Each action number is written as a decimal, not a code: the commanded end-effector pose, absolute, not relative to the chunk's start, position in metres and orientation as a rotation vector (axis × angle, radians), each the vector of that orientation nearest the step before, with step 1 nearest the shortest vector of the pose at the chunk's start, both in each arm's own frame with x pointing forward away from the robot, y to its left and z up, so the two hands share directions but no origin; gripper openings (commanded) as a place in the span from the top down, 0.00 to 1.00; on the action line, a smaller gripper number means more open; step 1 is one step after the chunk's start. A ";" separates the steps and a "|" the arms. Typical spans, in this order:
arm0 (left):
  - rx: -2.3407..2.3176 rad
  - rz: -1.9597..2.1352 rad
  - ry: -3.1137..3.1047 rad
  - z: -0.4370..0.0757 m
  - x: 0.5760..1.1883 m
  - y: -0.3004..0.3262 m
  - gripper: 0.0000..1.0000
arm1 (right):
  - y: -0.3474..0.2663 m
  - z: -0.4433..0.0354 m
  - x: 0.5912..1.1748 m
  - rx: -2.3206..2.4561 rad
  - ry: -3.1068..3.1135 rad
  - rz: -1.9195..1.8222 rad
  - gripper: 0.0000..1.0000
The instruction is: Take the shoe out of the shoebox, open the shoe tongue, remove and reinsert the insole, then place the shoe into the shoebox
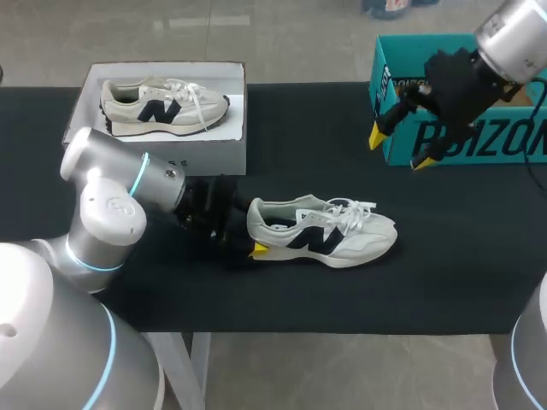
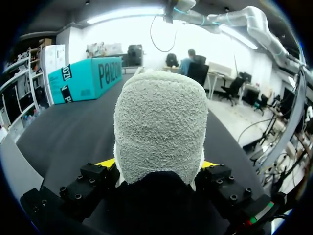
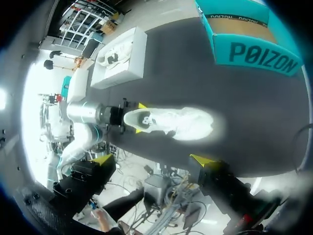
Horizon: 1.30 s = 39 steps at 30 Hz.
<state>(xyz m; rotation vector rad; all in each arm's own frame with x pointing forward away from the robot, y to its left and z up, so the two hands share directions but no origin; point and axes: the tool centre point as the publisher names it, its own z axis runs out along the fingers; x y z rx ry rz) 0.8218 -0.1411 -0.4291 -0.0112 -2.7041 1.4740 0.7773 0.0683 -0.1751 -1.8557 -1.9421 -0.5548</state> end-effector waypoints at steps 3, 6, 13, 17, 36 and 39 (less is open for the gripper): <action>-0.010 1.473 -2.706 -0.430 0.822 -0.143 1.00 | 0.128 -0.205 0.758 -2.031 -1.959 -0.497 0.00; -0.010 1.473 -2.706 -0.430 0.822 -0.143 1.00 | 0.150 -0.216 0.752 -2.102 -1.997 -0.403 0.00; -0.010 1.473 -2.706 -0.430 0.822 -0.143 1.00 | 0.189 -0.247 0.752 -2.141 -2.100 -0.220 0.00; -0.010 1.473 -2.706 -0.430 0.822 -0.143 1.00 | 0.198 -0.264 0.756 -2.150 -2.122 -0.175 0.00; -0.010 1.473 -2.706 -0.430 0.822 -0.143 1.00 | 0.207 -0.319 0.792 -2.256 -2.347 0.076 0.00; -0.010 1.473 -2.706 -0.430 0.822 -0.143 1.00 | 0.200 -0.325 0.796 -2.286 -2.327 0.085 0.00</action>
